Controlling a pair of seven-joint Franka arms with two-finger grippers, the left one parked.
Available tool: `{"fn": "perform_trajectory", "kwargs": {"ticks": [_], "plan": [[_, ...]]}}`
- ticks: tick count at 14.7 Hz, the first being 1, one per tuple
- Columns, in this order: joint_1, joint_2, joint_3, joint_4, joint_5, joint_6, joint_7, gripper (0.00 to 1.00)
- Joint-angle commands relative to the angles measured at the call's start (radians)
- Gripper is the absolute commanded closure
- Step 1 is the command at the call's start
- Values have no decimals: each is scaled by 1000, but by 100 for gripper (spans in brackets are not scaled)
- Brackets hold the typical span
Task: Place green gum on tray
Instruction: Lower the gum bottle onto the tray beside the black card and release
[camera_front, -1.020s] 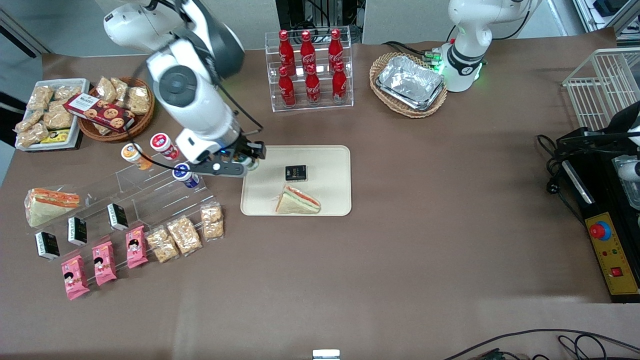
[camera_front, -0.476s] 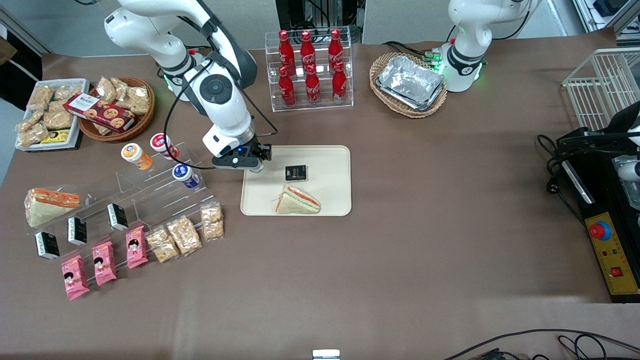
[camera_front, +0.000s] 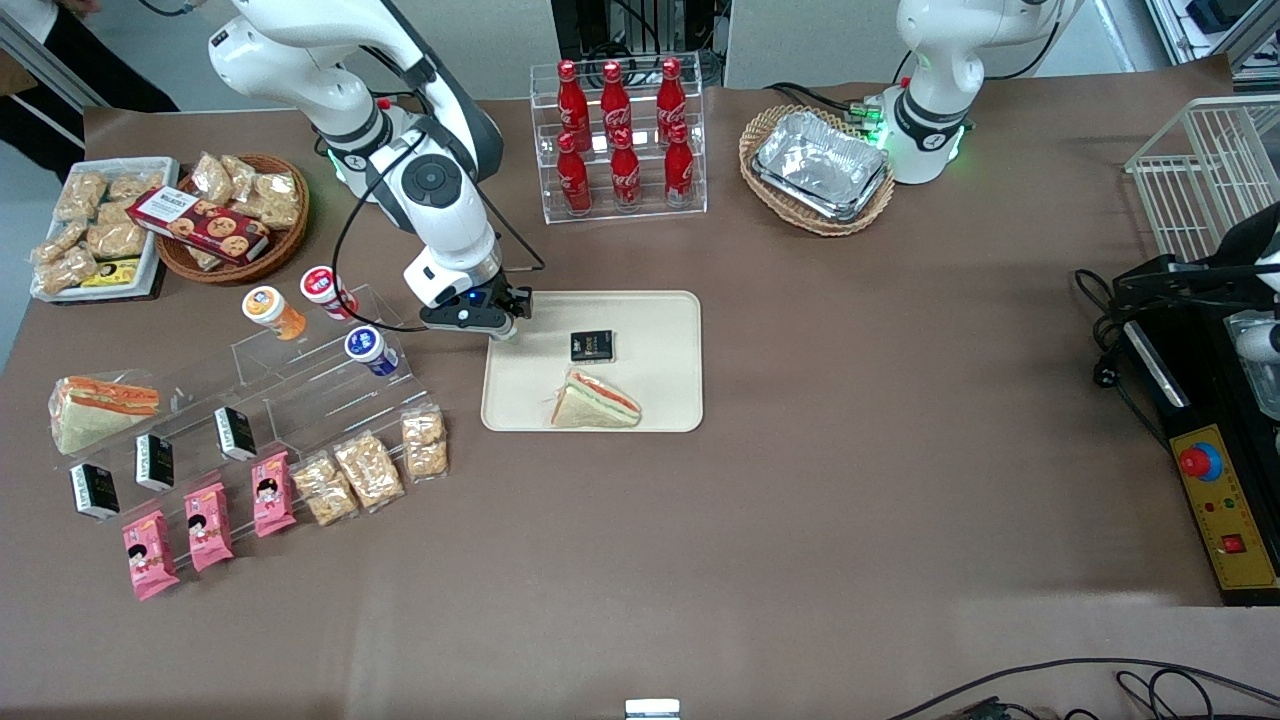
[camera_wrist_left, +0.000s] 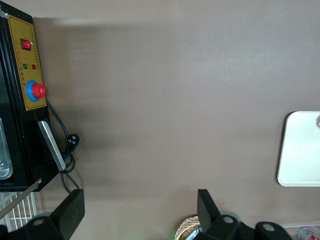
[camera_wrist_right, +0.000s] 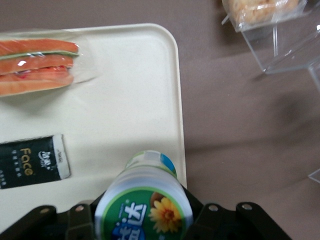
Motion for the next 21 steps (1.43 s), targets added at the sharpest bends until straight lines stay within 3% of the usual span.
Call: {"fn": "perform_trajectory", "kwargs": {"ticks": [1,7,8,9,10,21], "plan": [[9,78,-5,-41,-34,154,81,94],[75,161,-7,-40,-36,250,207,92],[75,160,-7,-40,-36,250,208,74],[74,161,-7,-37,-34,250,210,29],[72,161,-7,-35,-34,250,210,0],[17,69,-13,-32,-34,221,201,0]]}}
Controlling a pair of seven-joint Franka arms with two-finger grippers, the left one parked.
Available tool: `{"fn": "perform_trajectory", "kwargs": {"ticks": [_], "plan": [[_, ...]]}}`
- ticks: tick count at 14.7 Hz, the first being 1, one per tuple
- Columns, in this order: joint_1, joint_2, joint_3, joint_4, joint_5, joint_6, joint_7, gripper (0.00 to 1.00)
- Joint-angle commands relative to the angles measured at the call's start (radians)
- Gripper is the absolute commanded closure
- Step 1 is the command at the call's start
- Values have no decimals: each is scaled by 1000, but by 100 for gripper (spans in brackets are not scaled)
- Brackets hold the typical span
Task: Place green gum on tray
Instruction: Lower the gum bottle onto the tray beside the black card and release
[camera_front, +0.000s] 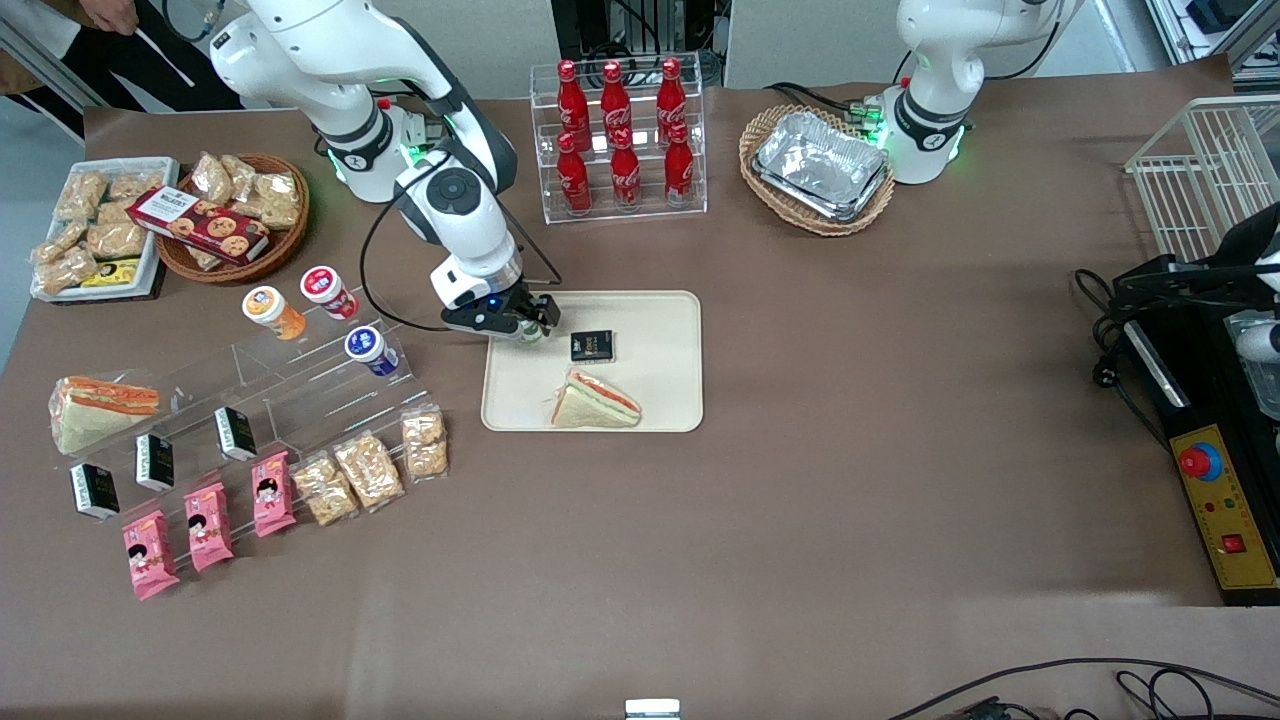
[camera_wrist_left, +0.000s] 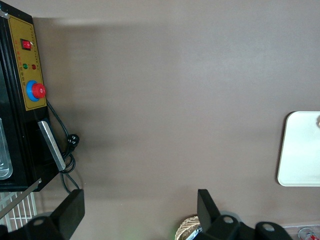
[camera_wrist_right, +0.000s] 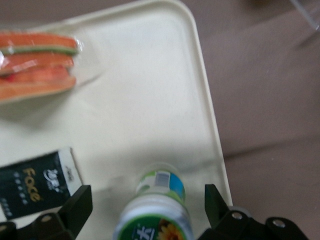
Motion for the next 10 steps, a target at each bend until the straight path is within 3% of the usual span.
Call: {"fn": "perform_trajectory", "kwargs": {"ticks": [1,5,10], "plan": [[-36,-80,0,-7,-32,-40,14,0],[-56,-183,-1,33,-29,-195,-30,0],[-56,-275,-50,212,-8,-570,-180,0]]}}
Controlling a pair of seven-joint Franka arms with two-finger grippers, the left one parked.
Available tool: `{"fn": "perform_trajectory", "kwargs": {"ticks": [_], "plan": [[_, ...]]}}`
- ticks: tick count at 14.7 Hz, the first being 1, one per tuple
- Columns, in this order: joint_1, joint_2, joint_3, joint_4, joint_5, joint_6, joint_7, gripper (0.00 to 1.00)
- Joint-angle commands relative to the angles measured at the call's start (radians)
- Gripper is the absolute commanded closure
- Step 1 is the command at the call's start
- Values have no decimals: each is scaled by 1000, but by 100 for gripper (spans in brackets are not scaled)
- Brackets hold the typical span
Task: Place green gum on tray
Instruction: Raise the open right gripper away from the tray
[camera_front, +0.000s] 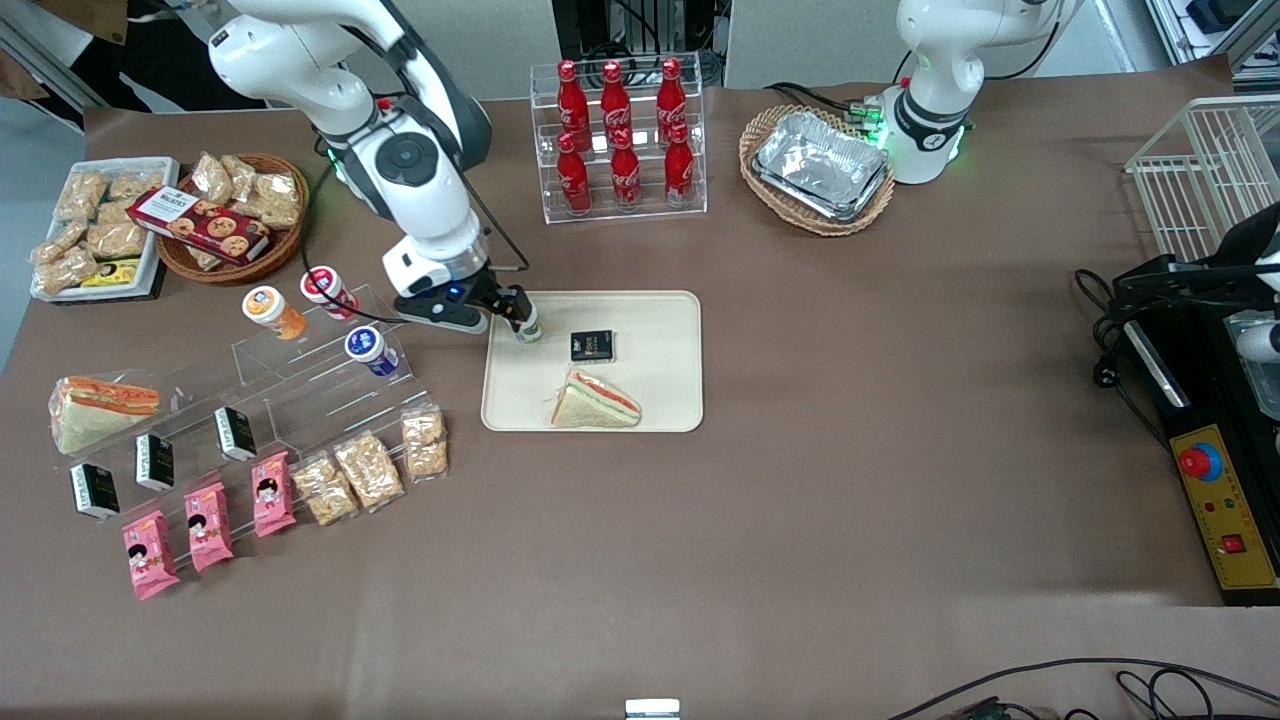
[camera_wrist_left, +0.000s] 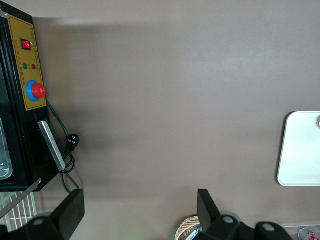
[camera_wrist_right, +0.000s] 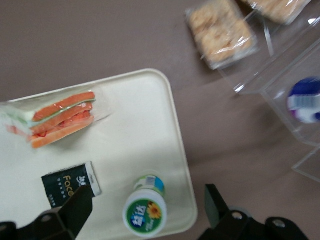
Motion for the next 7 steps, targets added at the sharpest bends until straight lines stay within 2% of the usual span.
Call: {"fn": "perform_trajectory", "kwargs": {"ticks": [1,4,7], "plan": [[-6,-53,-37,168,20,-288,-127,0],[-6,-50,-89,410,118,-584,-265,0],[-6,-47,-129,553,129,-700,-390,0]]}}
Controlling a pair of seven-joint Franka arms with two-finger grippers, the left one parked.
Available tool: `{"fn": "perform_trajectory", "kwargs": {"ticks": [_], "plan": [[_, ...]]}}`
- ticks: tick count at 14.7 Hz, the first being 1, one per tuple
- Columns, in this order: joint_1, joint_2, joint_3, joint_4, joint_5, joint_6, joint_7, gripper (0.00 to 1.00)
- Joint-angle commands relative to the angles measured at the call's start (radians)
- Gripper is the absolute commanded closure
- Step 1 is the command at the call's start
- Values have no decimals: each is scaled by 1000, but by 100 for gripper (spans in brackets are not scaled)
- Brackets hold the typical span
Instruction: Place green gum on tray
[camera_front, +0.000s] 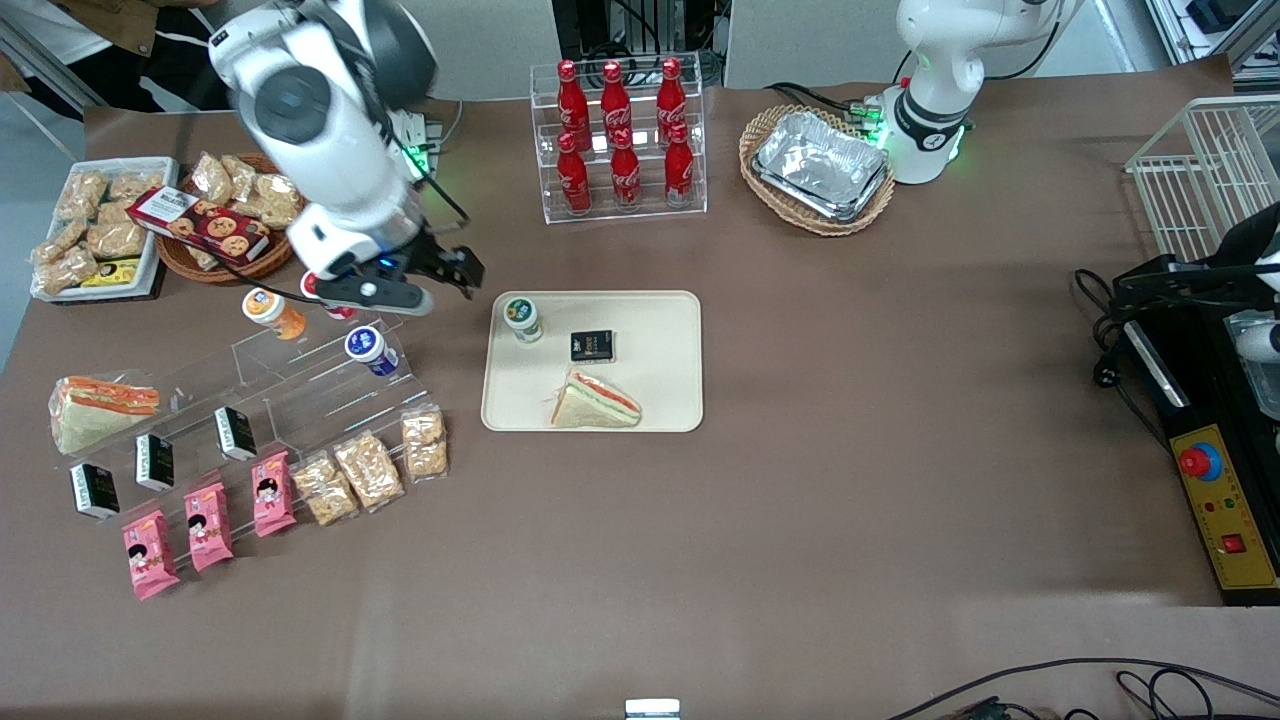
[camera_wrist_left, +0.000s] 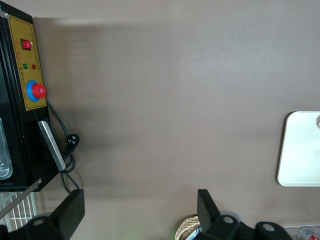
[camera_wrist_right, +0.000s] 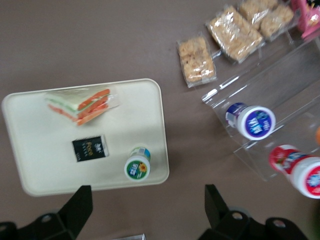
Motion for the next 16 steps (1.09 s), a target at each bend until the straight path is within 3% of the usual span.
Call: {"fn": "perform_trajectory", "kwargs": {"ticks": [1,6,8,10,13,16], "plan": [[-3,26,-47,169,27,-117,-134,0],[-5,31,-206,208,14,-125,-399,0],[-29,33,-274,217,14,-122,-499,0],[-92,48,-288,237,17,-122,-536,0],[-227,80,-265,303,27,-153,-571,0],[-497,118,-37,372,31,-193,-686,0]]}}
